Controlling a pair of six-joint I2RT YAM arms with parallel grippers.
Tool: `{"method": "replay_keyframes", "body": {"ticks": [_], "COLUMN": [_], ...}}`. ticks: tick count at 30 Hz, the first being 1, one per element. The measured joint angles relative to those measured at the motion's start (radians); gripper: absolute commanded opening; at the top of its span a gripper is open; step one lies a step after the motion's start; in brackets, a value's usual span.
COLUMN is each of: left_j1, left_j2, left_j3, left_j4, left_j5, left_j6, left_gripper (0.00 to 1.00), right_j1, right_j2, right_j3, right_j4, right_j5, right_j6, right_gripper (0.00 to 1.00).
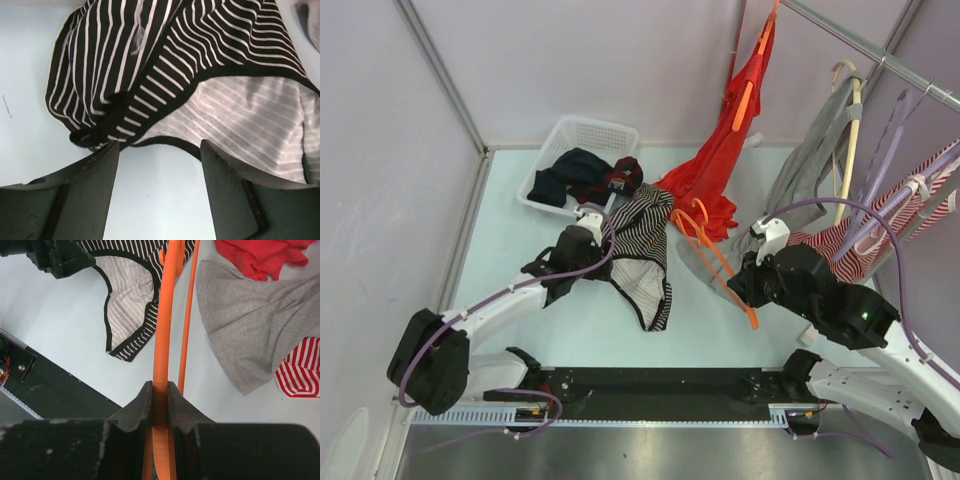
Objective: Place the tank top on the hanger
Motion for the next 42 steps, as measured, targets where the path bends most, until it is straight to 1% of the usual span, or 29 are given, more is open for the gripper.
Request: {"method": "replay_keyframes", "body": {"ticks": [4, 12, 15, 17, 19, 20, 24, 27, 29, 32, 33, 35, 36, 42], "left_j1": [0.0, 0.0, 0.0, 0.0, 0.0, 0.0, 0.0, 0.0, 0.0, -0.001, -0.001, -0.001, -0.001, -0.001], "left_j2": [0.049, 0.091, 0.145, 0.174, 0.183, 0.183, 0.182, 0.183, 0.19, 0.207, 0.212, 0.225, 0.234, 0.247], "left_j3": [0.034, 0.055, 0.076, 0.084, 0.084, 0.084, 0.084, 0.084, 0.084, 0.084, 0.084, 0.087, 0.091, 0.127], "left_j4": [0.019, 0.078, 0.076, 0.071, 0.064, 0.063, 0.064, 0.065, 0.065, 0.064, 0.063, 0.059, 0.053, -0.002], "left_j5": [-0.016, -0.059, -0.071, -0.08, -0.087, -0.089, -0.099, -0.113, -0.122, -0.142, -0.148, -0.159, -0.166, -0.172], "left_j6": [0.024, 0.072, 0.08, 0.086, 0.088, 0.089, 0.095, 0.095, 0.095, 0.092, 0.091, 0.085, 0.083, 0.056], "left_gripper": [0.72, 0.73, 0.71, 0.67, 0.53, 0.51, 0.49, 0.46, 0.41, 0.28, 0.18, 0.08, 0.0, 0.0], "right_j1": [0.0, 0.0, 0.0, 0.0, 0.0, 0.001, 0.001, 0.001, 0.004, 0.005, 0.005, 0.005, 0.007, 0.011], "right_j2": [0.001, 0.024, 0.032, 0.033, 0.033, 0.033, 0.033, 0.033, 0.033, 0.033, 0.033, 0.033, 0.032, 0.031], "right_j3": [0.0, -0.011, -0.018, -0.019, -0.019, -0.019, -0.023, -0.024, -0.024, -0.024, -0.024, -0.024, -0.024, -0.024], "right_j4": [0.0, 0.008, 0.008, 0.009, 0.009, 0.009, 0.012, 0.016, 0.02, 0.023, 0.023, 0.023, 0.023, 0.023], "right_j5": [0.0, -0.007, -0.011, -0.015, -0.016, -0.017, -0.019, -0.024, -0.027, -0.031, -0.032, -0.033, -0.033, -0.034], "right_j6": [0.0, 0.0, 0.0, 0.0, 0.002, 0.003, 0.008, 0.008, 0.008, 0.008, 0.008, 0.008, 0.008, 0.008], "right_gripper": [0.0, 0.0, 0.0, 0.0, 0.0, 0.0, 0.0, 0.0, 0.0, 0.0, 0.0, 0.0, 0.0, 0.0]}}
